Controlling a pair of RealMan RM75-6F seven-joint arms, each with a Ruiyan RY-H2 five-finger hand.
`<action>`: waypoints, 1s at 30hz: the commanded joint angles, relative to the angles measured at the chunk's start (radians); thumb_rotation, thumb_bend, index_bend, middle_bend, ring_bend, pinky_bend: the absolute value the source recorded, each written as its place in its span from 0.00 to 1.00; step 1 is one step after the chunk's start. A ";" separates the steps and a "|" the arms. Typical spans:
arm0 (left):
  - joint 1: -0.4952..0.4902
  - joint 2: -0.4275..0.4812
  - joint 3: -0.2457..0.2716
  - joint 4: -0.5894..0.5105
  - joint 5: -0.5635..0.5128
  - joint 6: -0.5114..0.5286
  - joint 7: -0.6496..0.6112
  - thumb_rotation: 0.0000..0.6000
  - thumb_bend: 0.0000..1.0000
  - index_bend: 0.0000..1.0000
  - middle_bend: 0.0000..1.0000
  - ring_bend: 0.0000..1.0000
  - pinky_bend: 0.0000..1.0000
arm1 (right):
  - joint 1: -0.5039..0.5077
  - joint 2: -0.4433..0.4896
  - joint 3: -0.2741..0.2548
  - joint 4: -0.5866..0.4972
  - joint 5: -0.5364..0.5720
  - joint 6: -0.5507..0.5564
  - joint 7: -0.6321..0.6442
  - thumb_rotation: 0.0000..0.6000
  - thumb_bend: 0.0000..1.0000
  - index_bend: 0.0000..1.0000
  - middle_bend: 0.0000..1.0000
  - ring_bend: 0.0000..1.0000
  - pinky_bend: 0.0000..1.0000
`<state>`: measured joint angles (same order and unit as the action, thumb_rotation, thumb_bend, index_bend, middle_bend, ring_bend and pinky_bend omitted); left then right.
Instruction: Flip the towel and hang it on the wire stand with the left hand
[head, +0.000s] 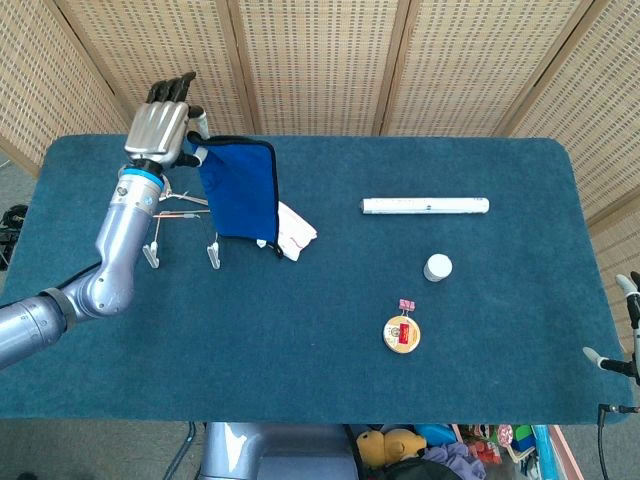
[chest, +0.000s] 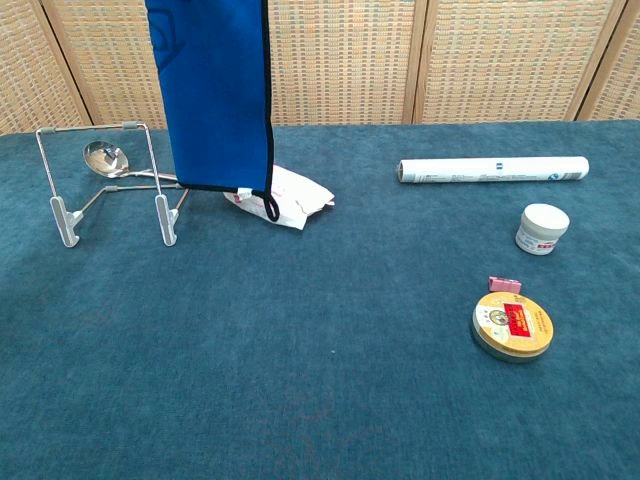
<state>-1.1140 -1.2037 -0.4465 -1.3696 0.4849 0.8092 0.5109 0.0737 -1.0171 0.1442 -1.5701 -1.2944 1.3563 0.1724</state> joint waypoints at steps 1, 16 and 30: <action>0.003 0.021 -0.004 0.028 0.037 -0.033 -0.048 1.00 0.62 0.89 0.00 0.00 0.00 | 0.002 0.000 0.001 0.002 0.004 -0.005 0.000 1.00 0.00 0.00 0.00 0.00 0.00; 0.156 0.198 0.070 -0.128 0.125 -0.047 -0.199 1.00 0.61 0.89 0.00 0.00 0.00 | 0.002 0.003 -0.006 -0.002 -0.015 -0.003 0.010 1.00 0.00 0.00 0.00 0.00 0.00; 0.258 0.302 0.125 -0.177 0.201 -0.014 -0.275 1.00 0.61 0.89 0.00 0.00 0.00 | -0.007 0.010 -0.013 -0.014 -0.042 0.020 0.019 1.00 0.00 0.00 0.00 0.00 0.00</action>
<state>-0.8585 -0.9048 -0.3232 -1.5466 0.6841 0.7958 0.2381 0.0667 -1.0068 0.1309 -1.5841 -1.3360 1.3762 0.1917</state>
